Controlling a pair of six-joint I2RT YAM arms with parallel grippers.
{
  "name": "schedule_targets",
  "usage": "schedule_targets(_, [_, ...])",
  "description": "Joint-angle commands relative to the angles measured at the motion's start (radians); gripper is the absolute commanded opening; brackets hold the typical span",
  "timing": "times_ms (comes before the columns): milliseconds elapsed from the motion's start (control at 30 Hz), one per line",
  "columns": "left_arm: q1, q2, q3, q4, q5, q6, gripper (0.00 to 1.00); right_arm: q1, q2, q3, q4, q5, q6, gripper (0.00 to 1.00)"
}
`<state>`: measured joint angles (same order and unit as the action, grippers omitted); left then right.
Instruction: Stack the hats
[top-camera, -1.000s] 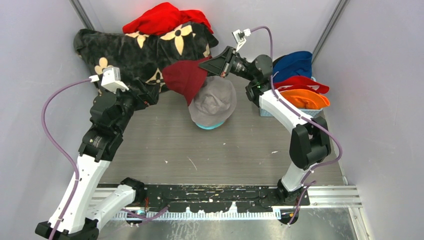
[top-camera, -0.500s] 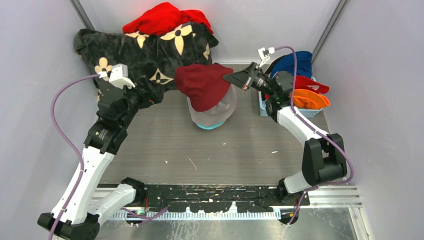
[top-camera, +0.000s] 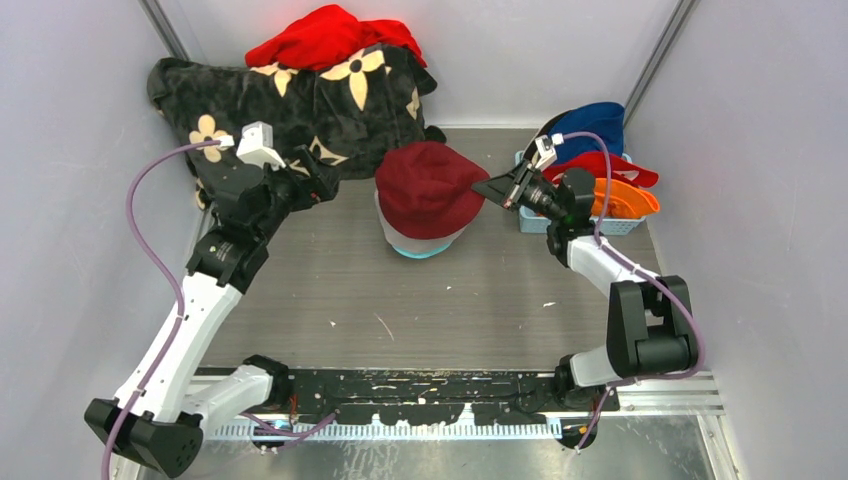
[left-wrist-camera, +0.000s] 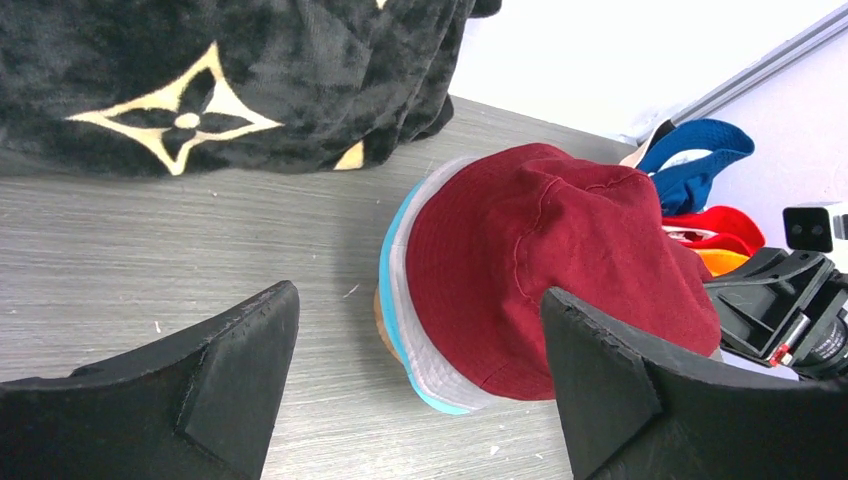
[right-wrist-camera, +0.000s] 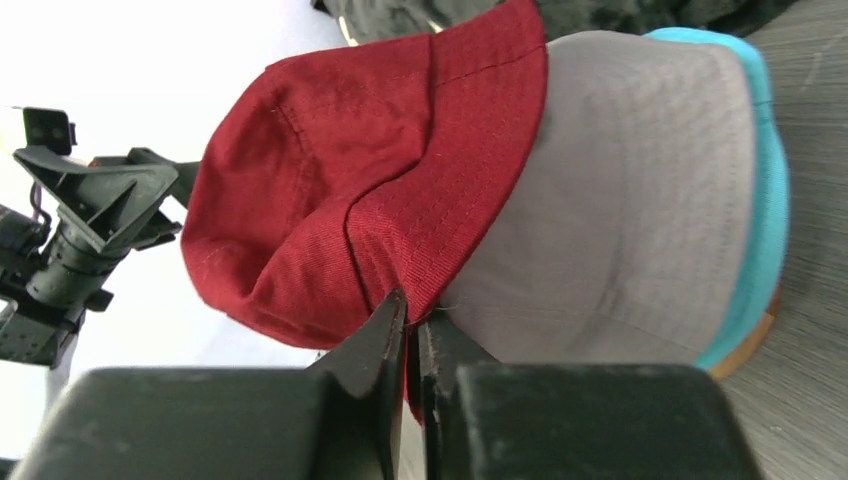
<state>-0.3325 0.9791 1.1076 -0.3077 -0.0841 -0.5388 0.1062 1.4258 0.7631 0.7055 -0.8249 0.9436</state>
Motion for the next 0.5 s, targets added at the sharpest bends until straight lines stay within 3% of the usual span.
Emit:
schedule_targets(0, [0.004,0.023,-0.015,0.103,0.019,-0.006,0.90,-0.029,0.040,0.026,0.005,0.038,-0.045,0.19])
schedule_targets(200, [0.003,0.103,-0.014,0.151,0.027,-0.006,0.90,-0.050,0.146,0.109,-0.016,0.017,-0.024,0.62])
schedule_targets(267, [0.004,0.133,-0.014,0.170,0.034,-0.006,0.90,-0.060,0.171,0.115,-0.021,0.016,-0.019,0.72])
schedule_targets(333, [0.004,0.169,-0.016,0.185,0.042,-0.008,0.90,-0.072,0.189,0.111,-0.007,0.003,-0.006,0.77])
schedule_targets(467, [0.004,0.215,-0.036,0.238,0.057,-0.014,0.90,-0.091,0.197,0.099,0.045,-0.025,0.028,0.78])
